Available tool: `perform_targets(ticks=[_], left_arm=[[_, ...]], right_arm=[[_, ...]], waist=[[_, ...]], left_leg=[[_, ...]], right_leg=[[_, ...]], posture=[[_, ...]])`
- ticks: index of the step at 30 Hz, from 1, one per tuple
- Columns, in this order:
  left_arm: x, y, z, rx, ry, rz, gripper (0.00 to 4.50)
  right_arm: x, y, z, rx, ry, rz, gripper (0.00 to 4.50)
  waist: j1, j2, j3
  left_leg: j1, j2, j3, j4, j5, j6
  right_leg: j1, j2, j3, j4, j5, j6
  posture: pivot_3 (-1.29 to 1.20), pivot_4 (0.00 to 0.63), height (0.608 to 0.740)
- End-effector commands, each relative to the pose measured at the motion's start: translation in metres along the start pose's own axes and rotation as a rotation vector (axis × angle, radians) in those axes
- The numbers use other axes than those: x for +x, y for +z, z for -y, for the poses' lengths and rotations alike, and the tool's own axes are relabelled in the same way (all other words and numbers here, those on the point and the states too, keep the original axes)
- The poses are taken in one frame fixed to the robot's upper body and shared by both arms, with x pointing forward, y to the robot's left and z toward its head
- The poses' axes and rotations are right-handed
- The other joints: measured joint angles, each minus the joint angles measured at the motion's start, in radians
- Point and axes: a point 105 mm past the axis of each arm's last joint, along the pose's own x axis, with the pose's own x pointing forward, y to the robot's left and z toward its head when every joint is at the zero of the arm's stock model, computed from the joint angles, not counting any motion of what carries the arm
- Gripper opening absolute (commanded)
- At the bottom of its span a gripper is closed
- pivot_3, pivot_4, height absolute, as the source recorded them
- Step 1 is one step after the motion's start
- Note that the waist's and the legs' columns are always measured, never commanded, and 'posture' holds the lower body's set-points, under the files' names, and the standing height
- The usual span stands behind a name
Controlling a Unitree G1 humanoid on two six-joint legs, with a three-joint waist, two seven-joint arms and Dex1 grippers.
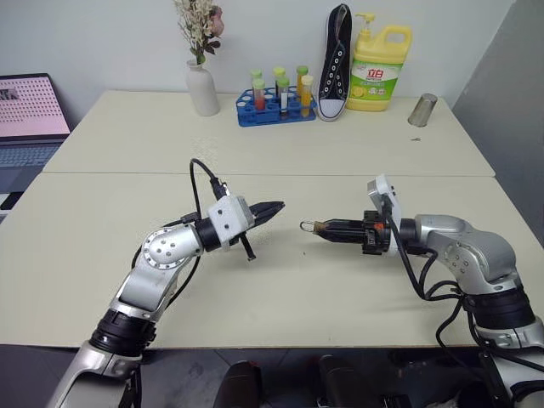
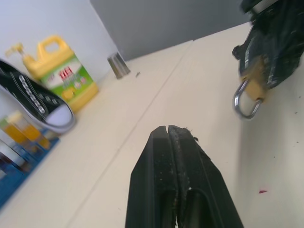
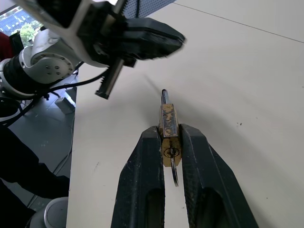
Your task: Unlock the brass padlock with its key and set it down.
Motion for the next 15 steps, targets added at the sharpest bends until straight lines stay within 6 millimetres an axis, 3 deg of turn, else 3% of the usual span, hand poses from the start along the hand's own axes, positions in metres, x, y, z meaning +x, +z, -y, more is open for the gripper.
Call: perform_targets(ticks=[1,8,15], left_arm=[[0.012,0.009,0.006,-0.079,-0.063,0.023,0.00],[0.014,0.012,0.022,-0.311,-0.152,0.028,0.00],[0.011,0.013,0.028,-0.357,-0.184,0.014,0.00]], right_arm=[[-0.003,0.013,-0.009,-0.055,0.036,0.035,0.14],[-0.003,0.013,-0.011,-0.054,0.035,0.039,0.14],[-0.003,0.011,-0.013,-0.050,0.037,0.039,0.14]], waist=[[0.000,0.000,0.000],[-0.002,0.000,0.000],[0.000,0.000,0.000]], left_leg=[[0.000,0.000,0.000,0.000,0.000,0.000],[0.000,0.001,0.000,0.000,0.000,0.000],[0.000,0.000,0.000,0.000,0.000,0.000]], right_leg=[[0.000,0.000,0.000,0.000,0.000,0.000],[0.000,0.000,0.000,0.000,0.000,0.000],[0.000,0.000,0.000,0.000,0.000,0.000]], posture=[[0.00,0.150,0.740],[0.00,0.150,0.740],[0.00,0.150,0.740]])
